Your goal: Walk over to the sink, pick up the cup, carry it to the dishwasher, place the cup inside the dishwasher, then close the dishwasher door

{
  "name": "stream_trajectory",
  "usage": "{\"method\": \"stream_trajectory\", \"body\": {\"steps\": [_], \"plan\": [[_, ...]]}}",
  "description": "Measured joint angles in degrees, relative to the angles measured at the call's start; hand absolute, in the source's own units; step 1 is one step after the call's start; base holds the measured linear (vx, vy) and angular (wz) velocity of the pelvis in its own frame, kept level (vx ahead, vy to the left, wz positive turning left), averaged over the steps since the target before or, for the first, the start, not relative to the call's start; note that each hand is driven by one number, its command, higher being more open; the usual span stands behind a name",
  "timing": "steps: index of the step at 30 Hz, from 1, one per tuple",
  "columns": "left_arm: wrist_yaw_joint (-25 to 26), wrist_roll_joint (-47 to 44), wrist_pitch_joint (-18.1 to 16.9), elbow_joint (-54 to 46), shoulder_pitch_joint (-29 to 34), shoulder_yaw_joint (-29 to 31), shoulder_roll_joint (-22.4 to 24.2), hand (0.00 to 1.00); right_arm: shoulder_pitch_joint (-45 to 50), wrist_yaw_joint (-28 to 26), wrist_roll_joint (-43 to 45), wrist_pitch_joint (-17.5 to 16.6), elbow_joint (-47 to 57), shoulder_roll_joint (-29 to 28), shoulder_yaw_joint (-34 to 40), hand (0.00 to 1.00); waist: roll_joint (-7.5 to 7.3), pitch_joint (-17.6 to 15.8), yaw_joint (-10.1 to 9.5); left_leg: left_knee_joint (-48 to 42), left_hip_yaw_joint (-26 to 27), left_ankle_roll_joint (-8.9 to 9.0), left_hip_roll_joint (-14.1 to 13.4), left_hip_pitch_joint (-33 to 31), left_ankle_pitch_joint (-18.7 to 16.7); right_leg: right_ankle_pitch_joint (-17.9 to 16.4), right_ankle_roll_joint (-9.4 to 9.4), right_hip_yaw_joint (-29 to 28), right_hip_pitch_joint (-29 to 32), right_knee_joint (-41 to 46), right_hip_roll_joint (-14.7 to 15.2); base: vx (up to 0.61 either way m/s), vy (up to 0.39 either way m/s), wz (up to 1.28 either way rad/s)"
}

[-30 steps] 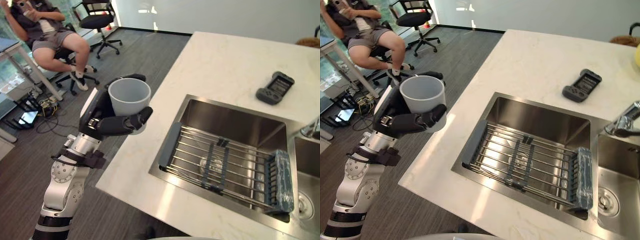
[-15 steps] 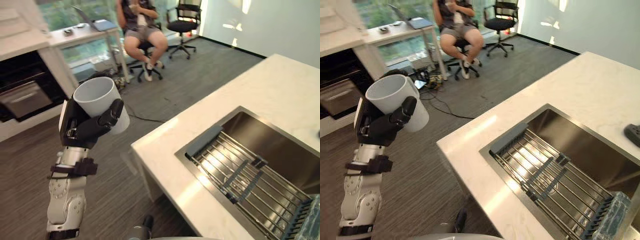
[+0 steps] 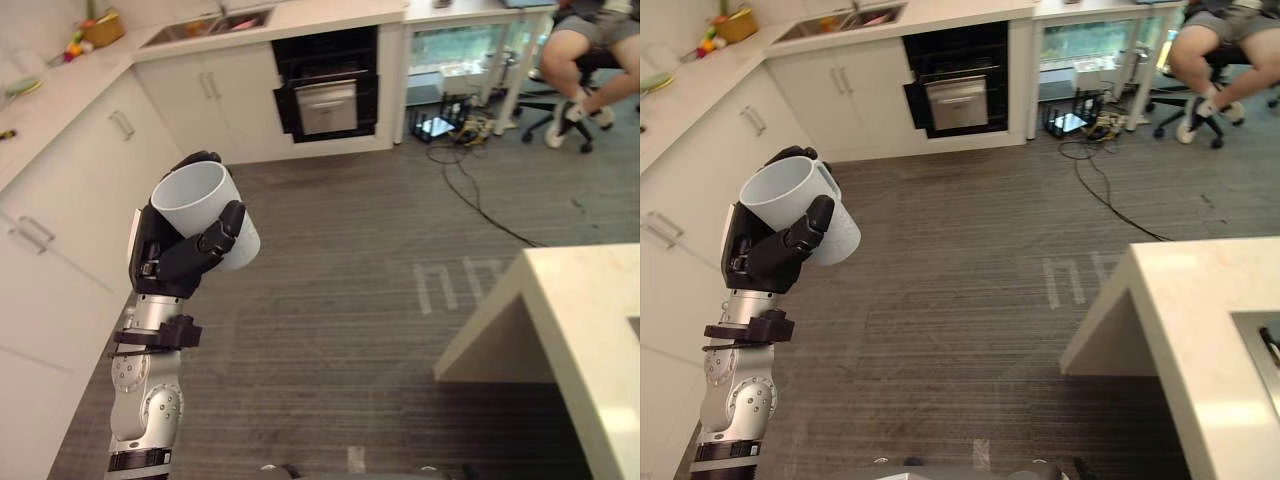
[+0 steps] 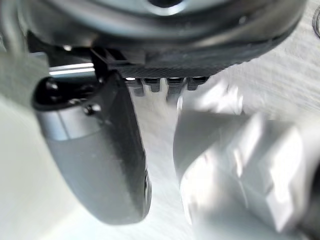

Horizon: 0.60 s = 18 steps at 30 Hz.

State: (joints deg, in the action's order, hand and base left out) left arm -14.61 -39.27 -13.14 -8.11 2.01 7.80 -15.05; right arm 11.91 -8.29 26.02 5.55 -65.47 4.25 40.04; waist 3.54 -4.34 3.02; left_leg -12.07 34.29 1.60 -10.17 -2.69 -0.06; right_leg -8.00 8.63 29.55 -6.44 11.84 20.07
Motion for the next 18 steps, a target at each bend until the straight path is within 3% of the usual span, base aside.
{"method": "stream_trajectory", "body": {"steps": [1, 2, 5, 8, 9, 10, 11, 12, 13, 14, 15, 16, 17, 18], "plan": [[1.44, 0.73, 1.09, -0.16, 0.02, -2.47, 0.1, 0.0, 0.05, 0.92, -2.93, -0.95, -0.71, -0.28, -0.96, 1.0, -1.05, 0.57, -0.47, 4.06, -1.17, -0.16, 2.89, 1.37, 1.58, 2.14, -0.92, 1.4, -2.13, -2.55, 0.43, 0.02, 0.139, 0.63], [2.01, 1.21, 1.66, -0.68, 0.02, -3.87, -0.01, 0.0, -0.03, 0.98, -3.99, -1.09, -1.02, 0.22, -2.01, 1.0, -1.13, 0.55, -0.67, 6.59, -1.48, -0.44, 4.24, 1.94, 2.8, 3.01, -0.83, 2.38, -2.41, -3.2, 0.82, 0.02, 0.157, 0.48], [3.23, 1.21, 4.88, -1.43, -1.34, -8.92, 0.09, 0.0, -0.26, 1.94, -5.55, -1.1, -0.35, 0.42, -3.87, 1.0, -1.76, 0.08, -0.44, 13.81, -3.8, -1.4, 7.28, 2.7, 6.57, 4.93, 0.61, 4.37, -2.37, -2.61, 1.62, -0.01, 0.09, 0.42], [3.02, 1.2, 7.53, -1.43, -2.42, -14.1, 0.86, 0.0, 0.58, 1.99, -5.38, -0.62, 0.71, 0.45, -4.55, 1.0, -1.98, -0.17, -0.21, 16.93, -7.3, -2.66, 8.68, 3.75, 7.39, 5.12, 0.36, 4.15, -2.24, 2.84, 2.96, -0.02, 0.042, 0.65], [2.45, 1.2, 8.39, -1.39, -2.52, -17.18, 1.73, 0.0, 1.92, 1.82, -5.1, -0.56, 2.13, 0.48, -4.58, 1.0, -1.9, -0.24, 0.01, 16.65, -10.17, -3.01, 9.13, 3.99, 7.25, 5.5, -5.43, -1.2, -1.06, 7.96, 3.35, 0.04, 0.054, 1.1], [1.24, 1.23, 8.78, -0.98, -2.6, -20.2, 2.93, 0.0, 3.45, 1.55, -4.33, -0.67, 3.76, 0.58, -5.36, 1.0, -1.43, -0.44, 0.3, 15.61, -13.91, -4.23, 9.02, 4.12, 6.37, 8.18, -10.82, -8.99, 2.1, 15.25, 2.65, 0.07, 0.049, 1.23], [0.61, 1.23, 8.8, -0.64, -2.71, -21.34, 3.33, 0.0, 4.0, 1.38, -3.52, -0.89, 4.12, 0.46, -5.75, 1.0, -1.11, -0.63, 0.85, 15.07, -15.83, -4.64, 8.31, 3.88, 6.08, 5.27, -9.26, -13.89, 3.78, 17.96, 0.73, 0.05, -0.016, 1.66], [-0.5, 2.17, 8.92, 0.53, -4.14, -22.43, 3.96, 0.0, 4.02, 1.05, -2.71, -1.33, 4.74, 0.15, -7.37, 1.0, -0.39, -1.31, 2.24, 13.98, -21.39, -5.41, 7.27, 2.45, 5.44, -4.06, -7.06, -22.1, 5.84, 16.82, -5.71, 0.01, -0.054, 1.5], [-0.77, 2.32, 8.92, 1.56, -5.29, -22.43, 3.86, 0.0, 4.01, 0.94, -2.27, -1.35, 4.85, -0.02, -8.14, 1.0, -0.71, -1.66, 2.39, 14.07, -22.91, -5.42, 7.27, 2.14, 5.4, -5.6, -6.54, -24.87, 7.04, 15.38, -8.05, -0.01, -0.061, 1.7], [-0.62, 2.33, 8.99, 3.05, -7.19, -22.09, 3.35, 0.0, 3.72, 1.15, -1.15, -1.45, 4.52, -0.71, -9.26, 1.0, -1.97, -2.42, 2.36, 15.36, -23.88, -5.4, 7.83, 2.47, 5.39, -6.03, -5.78, -28.62, 8.47, 10.82, -11.28, 0.0, -0.024, 1.03], [-0.44, 2.36, 9.14, 3.46, -7.62, -21.53, 2.94, 0.0, 3.63, 1.24, -0.36, -1.63, 4.28, -1.2, -9.69, 1.0, -3.18, -2.53, 2.32, 16.77, -24.05, -5.28, 8.73, 3.18, 5.45, -5.7, -5.77, -30.0, 9.25, 7.25, -11.74, 0.08, -0.081, 1.09], [0.8, 2.65, 9.17, 3.49, -8.05, -20.1, 1.08, 0.0, 3.26, 1.26, 1.31, -2.41, 3.89, -2.36, -12.18, 1.0, -7.57, -2.71, 2.43, 16.77, -22.72, -4.6, 11.84, 3.86, 7.77, -1.75, -5.18, -32.67, 11.29, 3.63, -10.05, 0.08, -0.123, 0.89], [1.51, 3.19, 9.26, 4.2, -8.04, -19.71, 1.0, 0.0, 3.34, 1.26, 1.54, -2.43, 3.81, -2.29, -13.13, 1.0, -8.03, -2.7, 2.99, 16.94, -22.11, -4.48, 12.65, 4.14, 8.33, -0.37, -2.28, -32.73, 11.08, 4.64, -9.37, 0.14, -0.162, 0.73], [2.74, 4.53, 9.79, 4.96, -7.36, -19.38, 1.92, 0.0, 3.08, 1.2, 1.91, -1.91, 3.94, -1.59, -13.64, 1.0, -7.23, -2.19, 2.07, 17.41, -21.56, -3.73, 12.6, 4.26, 8.61, -0.69, -2.33, -32.38, 10.94, 3.97, -9.15, 0.11, -0.102, 0.23]]}}
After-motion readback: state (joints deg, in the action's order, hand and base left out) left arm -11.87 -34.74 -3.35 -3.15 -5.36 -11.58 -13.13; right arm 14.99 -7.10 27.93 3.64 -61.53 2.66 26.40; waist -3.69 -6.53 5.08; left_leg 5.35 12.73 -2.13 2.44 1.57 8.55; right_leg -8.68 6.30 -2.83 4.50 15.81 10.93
